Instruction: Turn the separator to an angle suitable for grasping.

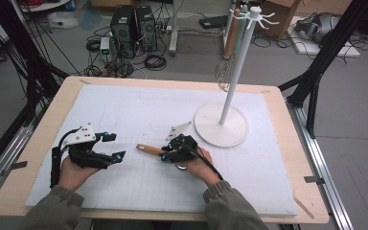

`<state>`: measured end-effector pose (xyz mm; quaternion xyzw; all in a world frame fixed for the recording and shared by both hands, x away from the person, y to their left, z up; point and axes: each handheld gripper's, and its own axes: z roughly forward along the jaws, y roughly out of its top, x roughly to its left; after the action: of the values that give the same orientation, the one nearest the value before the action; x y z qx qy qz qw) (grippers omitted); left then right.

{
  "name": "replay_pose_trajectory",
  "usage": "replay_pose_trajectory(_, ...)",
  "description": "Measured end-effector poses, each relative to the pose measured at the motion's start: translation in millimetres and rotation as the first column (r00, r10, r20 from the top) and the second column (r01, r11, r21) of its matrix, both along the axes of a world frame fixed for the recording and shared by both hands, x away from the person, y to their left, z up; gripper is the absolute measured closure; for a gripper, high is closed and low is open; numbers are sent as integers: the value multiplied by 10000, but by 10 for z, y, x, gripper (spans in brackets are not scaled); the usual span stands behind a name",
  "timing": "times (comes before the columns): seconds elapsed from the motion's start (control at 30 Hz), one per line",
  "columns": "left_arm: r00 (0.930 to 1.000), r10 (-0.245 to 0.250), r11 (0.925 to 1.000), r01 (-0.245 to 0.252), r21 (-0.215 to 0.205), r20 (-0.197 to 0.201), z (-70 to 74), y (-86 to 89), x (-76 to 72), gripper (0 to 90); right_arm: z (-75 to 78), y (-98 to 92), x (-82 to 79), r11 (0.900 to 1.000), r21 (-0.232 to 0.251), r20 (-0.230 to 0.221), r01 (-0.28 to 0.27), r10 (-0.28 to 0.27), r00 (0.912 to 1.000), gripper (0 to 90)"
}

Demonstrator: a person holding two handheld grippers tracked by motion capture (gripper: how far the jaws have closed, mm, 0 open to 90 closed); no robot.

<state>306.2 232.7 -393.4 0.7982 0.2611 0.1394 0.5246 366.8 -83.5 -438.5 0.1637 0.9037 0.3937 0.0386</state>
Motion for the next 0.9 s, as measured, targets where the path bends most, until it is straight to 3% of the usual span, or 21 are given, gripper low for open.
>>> replay_pose_trajectory(0.23,10000,-3,10000,3,30,-21,-6,-12,-2,234,30,-23,-6,9999,150,12,-81,81,10000,698)
replay_pose_trajectory(0.4,10000,0,10000,0,24,4,-1,-6,-3,235,32,1,-29,9995,-225,369,-226,234,9990,696)
replay_pose_trajectory(0.67,10000,-34,10000,34,1,15,3,-15,-2,235,-11,45,-31,9966,-797,269,-186,208,9994,665)
replay_pose_trajectory(0.77,10000,-34,10000,34,-4,11,0,-13,2,235,-8,51,-23,9967,-800,167,-166,180,9997,663)
replay_pose_trajectory(0.9,10000,-36,10000,36,-15,8,1,-18,1,235,3,100,-23,9954,-936,415,-207,247,9988,623)
